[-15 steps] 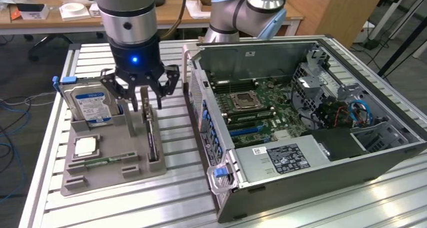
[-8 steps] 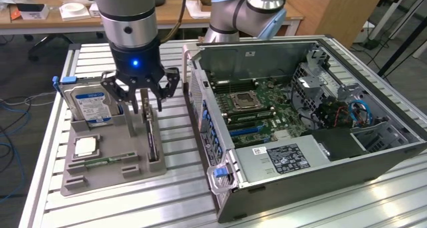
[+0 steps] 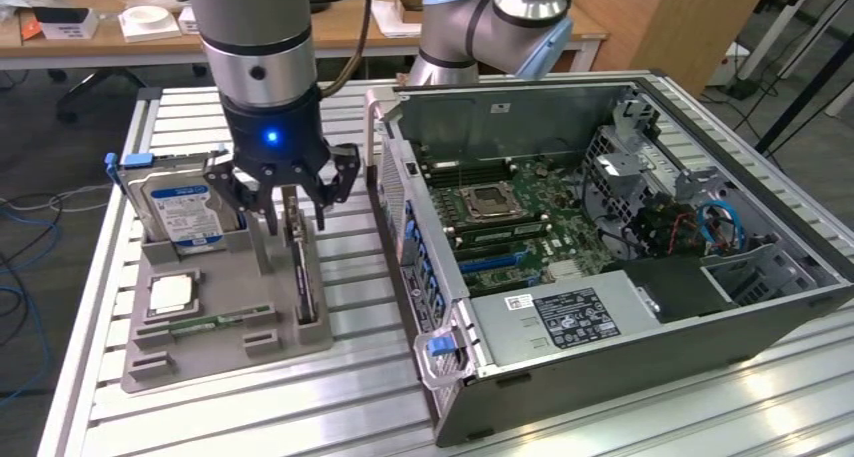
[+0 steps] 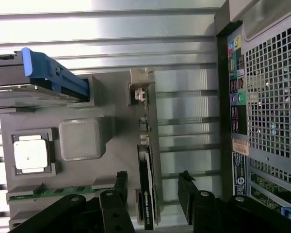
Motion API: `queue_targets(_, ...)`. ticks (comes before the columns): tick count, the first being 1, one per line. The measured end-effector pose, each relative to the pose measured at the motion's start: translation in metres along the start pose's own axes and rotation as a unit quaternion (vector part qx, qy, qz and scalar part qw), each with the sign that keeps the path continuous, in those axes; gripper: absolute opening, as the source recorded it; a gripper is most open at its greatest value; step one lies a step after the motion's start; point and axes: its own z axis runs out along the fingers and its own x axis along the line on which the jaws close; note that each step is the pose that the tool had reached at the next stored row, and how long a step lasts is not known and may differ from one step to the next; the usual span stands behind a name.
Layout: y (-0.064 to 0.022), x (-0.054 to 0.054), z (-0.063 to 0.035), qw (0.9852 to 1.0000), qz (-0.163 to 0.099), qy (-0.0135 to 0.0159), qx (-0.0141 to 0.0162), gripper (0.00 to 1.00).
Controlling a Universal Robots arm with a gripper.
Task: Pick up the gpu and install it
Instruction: 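Pick up the gpu and move the gpu toward the slot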
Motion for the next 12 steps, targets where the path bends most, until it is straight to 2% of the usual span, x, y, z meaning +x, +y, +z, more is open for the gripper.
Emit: queue_targets(12, -0.0077, -0.0003, 0.0092, 1.0, 0.0, 0.0, 0.0, 0.55)
